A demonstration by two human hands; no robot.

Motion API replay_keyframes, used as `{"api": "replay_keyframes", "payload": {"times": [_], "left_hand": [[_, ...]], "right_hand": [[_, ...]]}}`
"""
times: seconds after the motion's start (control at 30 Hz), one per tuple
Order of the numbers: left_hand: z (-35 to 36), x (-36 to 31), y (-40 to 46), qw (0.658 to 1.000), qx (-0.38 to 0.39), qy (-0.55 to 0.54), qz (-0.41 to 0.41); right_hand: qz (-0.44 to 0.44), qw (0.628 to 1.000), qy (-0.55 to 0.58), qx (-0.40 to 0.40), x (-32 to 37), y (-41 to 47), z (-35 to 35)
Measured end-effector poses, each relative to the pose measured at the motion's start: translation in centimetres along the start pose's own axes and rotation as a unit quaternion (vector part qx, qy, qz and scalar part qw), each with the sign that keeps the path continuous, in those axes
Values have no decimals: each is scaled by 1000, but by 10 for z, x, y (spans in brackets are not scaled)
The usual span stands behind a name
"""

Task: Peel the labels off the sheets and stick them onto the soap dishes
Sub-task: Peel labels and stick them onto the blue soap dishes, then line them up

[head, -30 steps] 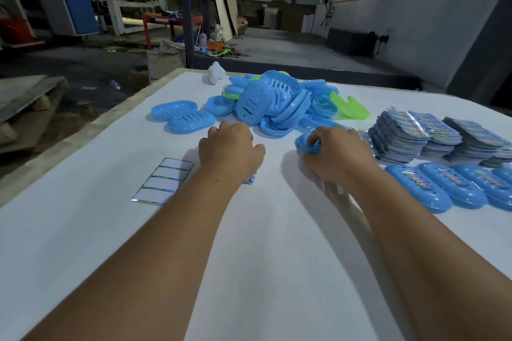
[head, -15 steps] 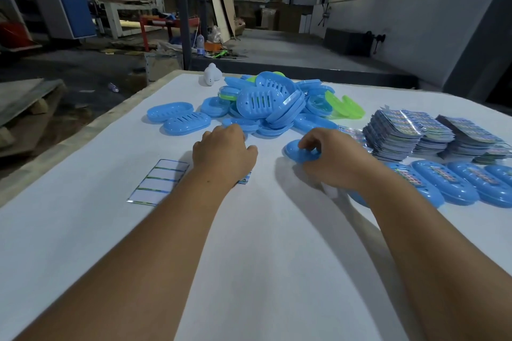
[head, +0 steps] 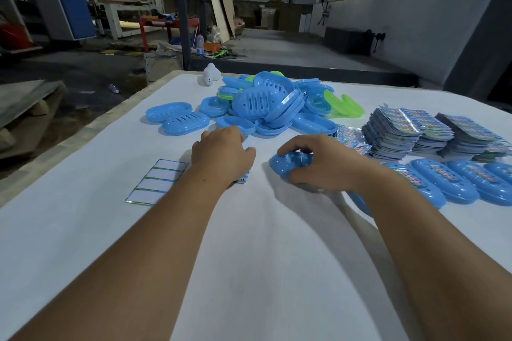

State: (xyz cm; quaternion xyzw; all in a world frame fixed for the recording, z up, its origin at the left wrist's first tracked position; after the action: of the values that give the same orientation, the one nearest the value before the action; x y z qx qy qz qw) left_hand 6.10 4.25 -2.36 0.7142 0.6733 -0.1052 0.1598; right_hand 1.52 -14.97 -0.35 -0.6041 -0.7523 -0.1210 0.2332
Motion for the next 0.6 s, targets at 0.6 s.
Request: {"api": "replay_keyframes", "payload": {"times": [0.6], "left_hand": [[-16,-1,-2,961,-1,-275,-2]], "right_hand": [[-39,998,11,-37,0,7,6]]}}
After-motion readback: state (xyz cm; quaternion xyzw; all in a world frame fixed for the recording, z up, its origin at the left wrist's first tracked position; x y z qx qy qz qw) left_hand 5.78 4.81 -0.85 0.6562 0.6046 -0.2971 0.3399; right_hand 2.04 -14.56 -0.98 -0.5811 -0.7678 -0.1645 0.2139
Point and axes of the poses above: each hand's wrist, its own y-axis towards the middle knuckle, its own z-axis out of the palm, x = y × z, the point moved 2 cm from there along y, towards the middle knuckle, and after that the axes turned 11 degrees about x, right-handed, at the moved point
